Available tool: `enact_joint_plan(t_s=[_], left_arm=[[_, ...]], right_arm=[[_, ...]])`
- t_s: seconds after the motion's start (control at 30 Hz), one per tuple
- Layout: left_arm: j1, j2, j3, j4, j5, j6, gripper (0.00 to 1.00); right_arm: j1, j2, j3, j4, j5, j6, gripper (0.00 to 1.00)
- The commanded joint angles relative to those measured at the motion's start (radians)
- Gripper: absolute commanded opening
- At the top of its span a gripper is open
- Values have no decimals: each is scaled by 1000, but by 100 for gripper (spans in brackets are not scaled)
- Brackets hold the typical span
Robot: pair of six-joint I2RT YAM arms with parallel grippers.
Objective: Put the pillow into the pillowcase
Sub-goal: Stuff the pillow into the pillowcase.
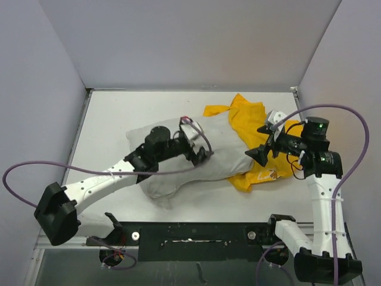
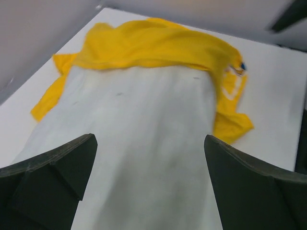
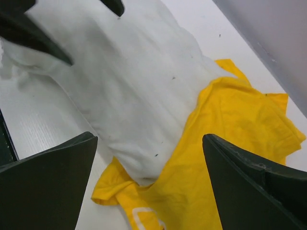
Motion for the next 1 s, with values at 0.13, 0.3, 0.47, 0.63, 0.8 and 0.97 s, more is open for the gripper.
enact_joint_plan(t_s=[0.13, 0.3, 0.47, 0.63, 0.8, 0.97], left_arm=[[-396, 15, -33, -154, -319, 613, 98], [-416, 211, 55, -129, -456, 721, 98], [-418, 351, 95, -14, -603, 773, 98], [-417, 430, 116, 63, -643, 773, 90], [-395, 459, 139, 64, -605, 756, 47], [-335, 420, 166, 14, -463, 645, 0]], right_arm=[[-43, 33, -118, -166, 223, -109, 89], [28, 82, -176, -161, 367, -46, 73], [84, 114, -220, -67, 503, 18, 61], [107, 193, -229, 16, 641, 47, 36], [123, 224, -213, 72, 682, 54, 17], [123, 215, -139, 60, 591, 35, 2]])
